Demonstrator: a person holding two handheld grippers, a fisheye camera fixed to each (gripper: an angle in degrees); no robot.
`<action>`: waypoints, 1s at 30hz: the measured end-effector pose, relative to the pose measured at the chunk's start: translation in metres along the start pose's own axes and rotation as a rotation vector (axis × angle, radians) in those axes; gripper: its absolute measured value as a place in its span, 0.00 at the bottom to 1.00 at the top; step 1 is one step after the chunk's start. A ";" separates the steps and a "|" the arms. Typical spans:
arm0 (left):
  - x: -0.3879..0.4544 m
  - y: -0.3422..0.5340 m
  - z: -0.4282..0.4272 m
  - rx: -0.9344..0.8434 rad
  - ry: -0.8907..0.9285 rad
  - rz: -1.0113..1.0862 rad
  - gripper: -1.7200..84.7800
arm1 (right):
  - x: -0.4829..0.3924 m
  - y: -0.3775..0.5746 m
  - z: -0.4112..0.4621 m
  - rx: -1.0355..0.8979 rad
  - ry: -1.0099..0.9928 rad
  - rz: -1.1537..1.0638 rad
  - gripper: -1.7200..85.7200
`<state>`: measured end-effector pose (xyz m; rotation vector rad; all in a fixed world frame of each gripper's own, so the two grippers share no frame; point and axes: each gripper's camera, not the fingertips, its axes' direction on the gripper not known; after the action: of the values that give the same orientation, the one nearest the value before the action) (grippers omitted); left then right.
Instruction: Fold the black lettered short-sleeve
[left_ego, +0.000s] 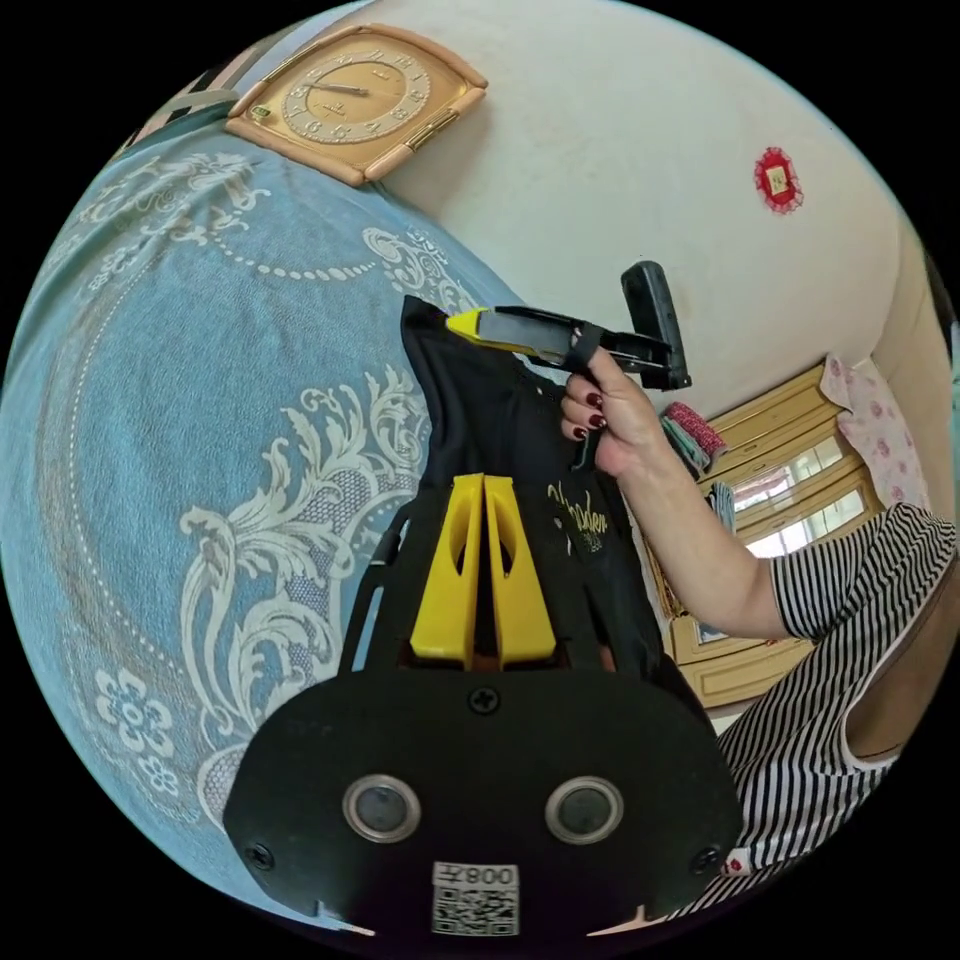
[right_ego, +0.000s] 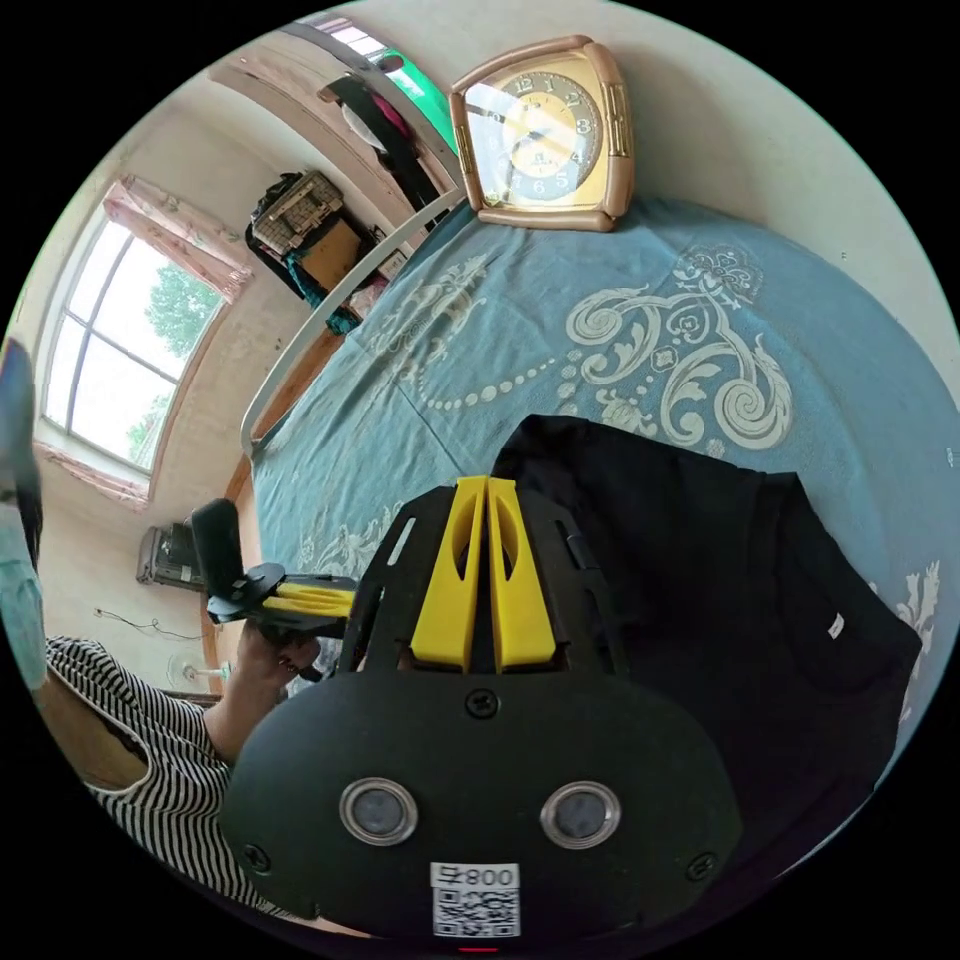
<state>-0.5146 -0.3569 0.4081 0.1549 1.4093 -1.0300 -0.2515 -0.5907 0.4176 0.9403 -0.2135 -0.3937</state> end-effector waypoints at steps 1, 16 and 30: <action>0.000 0.000 -0.001 -0.004 -0.011 -0.001 0.02 | -0.009 0.010 -0.005 0.002 -0.006 -0.024 0.02; 0.022 -0.005 -0.003 -0.128 -0.089 0.043 0.02 | -0.010 -0.004 -0.013 -0.080 0.057 0.029 0.02; 0.040 0.000 -0.031 -0.127 -0.084 0.030 0.02 | -0.062 0.126 -0.083 -0.114 0.031 -0.031 0.02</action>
<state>-0.5441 -0.3565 0.3672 0.0393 1.3875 -0.9097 -0.2499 -0.4372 0.4726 0.8376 -0.1465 -0.4149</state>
